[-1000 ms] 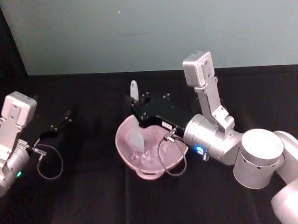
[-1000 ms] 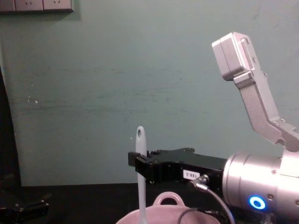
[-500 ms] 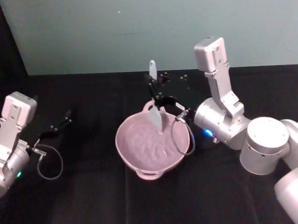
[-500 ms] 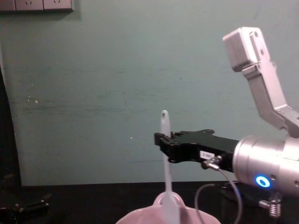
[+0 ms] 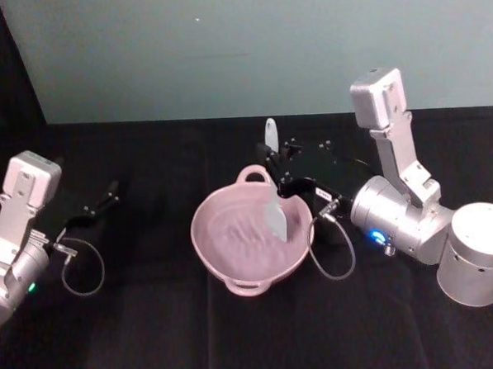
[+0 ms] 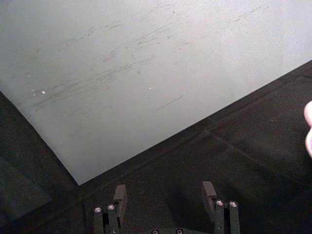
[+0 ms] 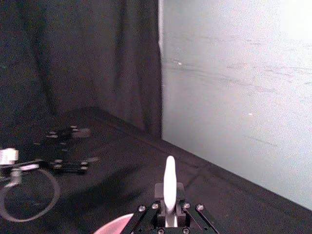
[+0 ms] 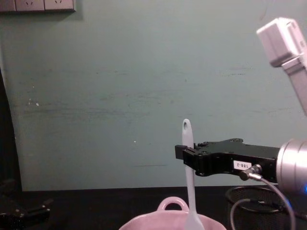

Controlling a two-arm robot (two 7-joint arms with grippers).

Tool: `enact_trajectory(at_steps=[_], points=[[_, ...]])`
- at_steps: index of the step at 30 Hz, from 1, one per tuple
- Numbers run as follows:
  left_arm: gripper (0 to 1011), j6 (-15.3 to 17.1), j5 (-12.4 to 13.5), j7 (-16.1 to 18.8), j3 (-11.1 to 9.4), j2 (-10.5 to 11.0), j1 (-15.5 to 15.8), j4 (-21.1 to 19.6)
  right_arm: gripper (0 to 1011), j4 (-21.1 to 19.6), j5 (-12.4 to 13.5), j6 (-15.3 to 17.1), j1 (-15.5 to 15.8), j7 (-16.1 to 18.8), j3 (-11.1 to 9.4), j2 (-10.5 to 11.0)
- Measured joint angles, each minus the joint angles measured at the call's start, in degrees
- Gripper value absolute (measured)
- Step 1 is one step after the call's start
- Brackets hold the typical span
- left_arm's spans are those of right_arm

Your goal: Use the one hand to pick up the spoon and stir the clear water in the bowl.

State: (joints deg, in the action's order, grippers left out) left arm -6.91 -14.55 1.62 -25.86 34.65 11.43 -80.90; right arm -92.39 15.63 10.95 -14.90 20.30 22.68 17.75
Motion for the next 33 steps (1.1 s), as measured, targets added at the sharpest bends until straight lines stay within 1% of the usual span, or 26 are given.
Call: enact_trajectory(at_steps=[2, 6, 9, 14, 16, 19, 20, 21, 23, 24, 27, 28, 30, 31, 32, 33], points=[[1011, 0.0, 0.0, 0.0, 0.0, 0.0, 0.0, 0.0, 113, -1.9, 1.3, 0.9, 1.0, 0.8, -0.2, 0.7], [1011, 0.0, 0.0, 0.0, 0.0, 0.0, 0.0, 0.0, 113, -4.6, 3.6, 2.5, 2.4, 1.9, -0.1, 1.6], [1011, 0.0, 0.0, 0.0, 0.0, 0.0, 0.0, 0.0, 113, -5.8, 5.0, 3.5, 3.1, 2.4, 0.2, 2.1], [1011, 0.0, 0.0, 0.0, 0.0, 0.0, 0.0, 0.0, 113, -6.1, 6.5, 4.9, 2.9, 2.7, 1.3, 1.9], [1011, 0.0, 0.0, 0.0, 0.0, 0.0, 0.0, 0.0, 113, -5.3, 7.1, 5.6, 2.3, 2.7, 1.8, 1.3], [1011, 0.0, 0.0, 0.0, 0.0, 0.0, 0.0, 0.0, 113, -3.5, 7.6, 5.7, 1.2, 2.4, 2.5, 0.4], [1011, 0.0, 0.0, 0.0, 0.0, 0.0, 0.0, 0.0, 113, -2.5, 7.8, 5.4, 0.6, 2.1, 2.8, -0.2], [1011, 0.0, 0.0, 0.0, 0.0, 0.0, 0.0, 0.0, 113, -2.5, 7.8, 5.4, 0.6, 2.1, 2.8, -0.2], [1011, 0.0, 0.0, 0.0, 0.0, 0.0, 0.0, 0.0, 113, -0.9, 8.0, 4.2, -0.2, 1.7, 3.2, -1.2], [1011, 0.0, 0.0, 0.0, 0.0, 0.0, 0.0, 0.0, 113, 0.4, 8.0, 2.8, -0.7, 1.3, 3.5, -1.9], [1011, 0.0, 0.0, 0.0, 0.0, 0.0, 0.0, 0.0, 113, 2.2, 7.7, 0.5, -1.5, 0.6, 3.8, -2.9], [1011, 0.0, 0.0, 0.0, 0.0, 0.0, 0.0, 0.0, 113, 3.0, 7.5, -0.2, -1.8, 0.3, 3.9, -3.3], [1011, 0.0, 0.0, 0.0, 0.0, 0.0, 0.0, 0.0, 113, 5.6, 6.2, -3.0, -3.1, -1.0, 4.2, -4.6], [1011, 0.0, 0.0, 0.0, 0.0, 0.0, 0.0, 0.0, 113, 5.6, 6.2, -3.0, -3.1, -1.0, 4.2, -4.6], [1011, 0.0, 0.0, 0.0, 0.0, 0.0, 0.0, 0.0, 113, 7.0, 5.3, -4.3, -3.7, -1.7, 4.2, -5.2], [1011, 0.0, 0.0, 0.0, 0.0, 0.0, 0.0, 0.0, 113, 7.4, 4.9, -4.9, -3.9, -2.1, 4.2, -5.4]])
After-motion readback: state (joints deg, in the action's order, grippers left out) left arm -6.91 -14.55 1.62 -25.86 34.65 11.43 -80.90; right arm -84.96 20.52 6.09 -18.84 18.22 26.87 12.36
